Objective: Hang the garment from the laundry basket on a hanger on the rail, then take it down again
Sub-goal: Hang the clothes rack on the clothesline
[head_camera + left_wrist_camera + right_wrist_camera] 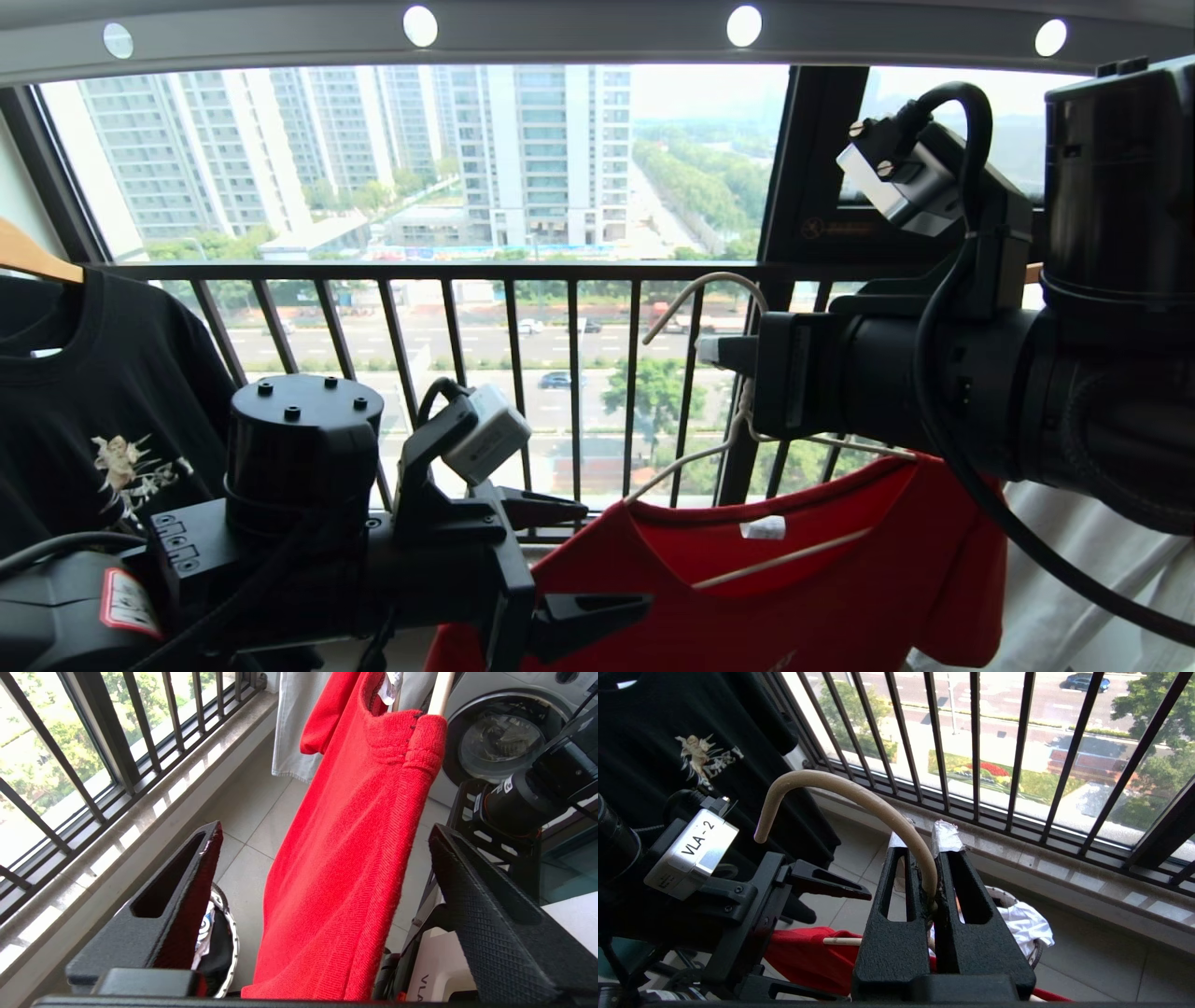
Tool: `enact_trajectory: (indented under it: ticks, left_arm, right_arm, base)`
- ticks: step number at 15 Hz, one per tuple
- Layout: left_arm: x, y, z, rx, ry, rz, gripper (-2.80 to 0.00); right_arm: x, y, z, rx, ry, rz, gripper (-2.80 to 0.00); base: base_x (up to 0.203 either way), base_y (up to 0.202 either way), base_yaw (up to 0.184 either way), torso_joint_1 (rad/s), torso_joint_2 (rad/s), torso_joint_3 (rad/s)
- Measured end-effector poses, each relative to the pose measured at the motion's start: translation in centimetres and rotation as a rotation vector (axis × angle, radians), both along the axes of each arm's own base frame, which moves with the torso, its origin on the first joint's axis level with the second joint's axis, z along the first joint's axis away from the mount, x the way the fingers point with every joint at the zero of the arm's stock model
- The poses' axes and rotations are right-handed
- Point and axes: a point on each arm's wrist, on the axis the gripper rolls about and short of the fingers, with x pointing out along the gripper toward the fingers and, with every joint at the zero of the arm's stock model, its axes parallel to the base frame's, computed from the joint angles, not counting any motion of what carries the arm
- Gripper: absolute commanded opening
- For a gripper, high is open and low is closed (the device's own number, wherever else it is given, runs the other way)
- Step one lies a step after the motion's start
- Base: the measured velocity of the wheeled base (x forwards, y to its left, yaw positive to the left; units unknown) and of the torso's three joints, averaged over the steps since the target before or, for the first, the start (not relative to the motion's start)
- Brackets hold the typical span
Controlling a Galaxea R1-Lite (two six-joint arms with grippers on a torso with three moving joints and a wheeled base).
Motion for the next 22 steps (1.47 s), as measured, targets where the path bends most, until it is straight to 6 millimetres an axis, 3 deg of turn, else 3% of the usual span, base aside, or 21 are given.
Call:
enact_trajectory:
  ticks: [14, 15, 22]
  left_arm:
    - [-0.27, -0.13, -0.18, -0.015, -0.027, -0.014, -2.80]
    - [-0.28, -0.13, -0.18, -0.015, -0.027, -0.013, -2.80]
    - [-0.46, 0.03, 0.34, -0.028, -0.043, -0.007, -2.80]
  right_arm:
    - [0.05, 0.13, -0.13, -0.004, 0.001, 0.001, -2.80]
    - [0.06, 0.13, -0.14, -0.005, 0.002, 0.000, 0.00]
    - [0.06, 0.14, -0.31, -0.011, 0.005, -0.001, 0.00]
  base:
    - [0.000, 0.000, 0.000, 0.000, 0.00, 0.000]
    - [0.000, 0.000, 0.000, 0.000, 0.00, 0.000]
    - [0.000, 0.000, 0.000, 0.000, 0.00, 0.000]
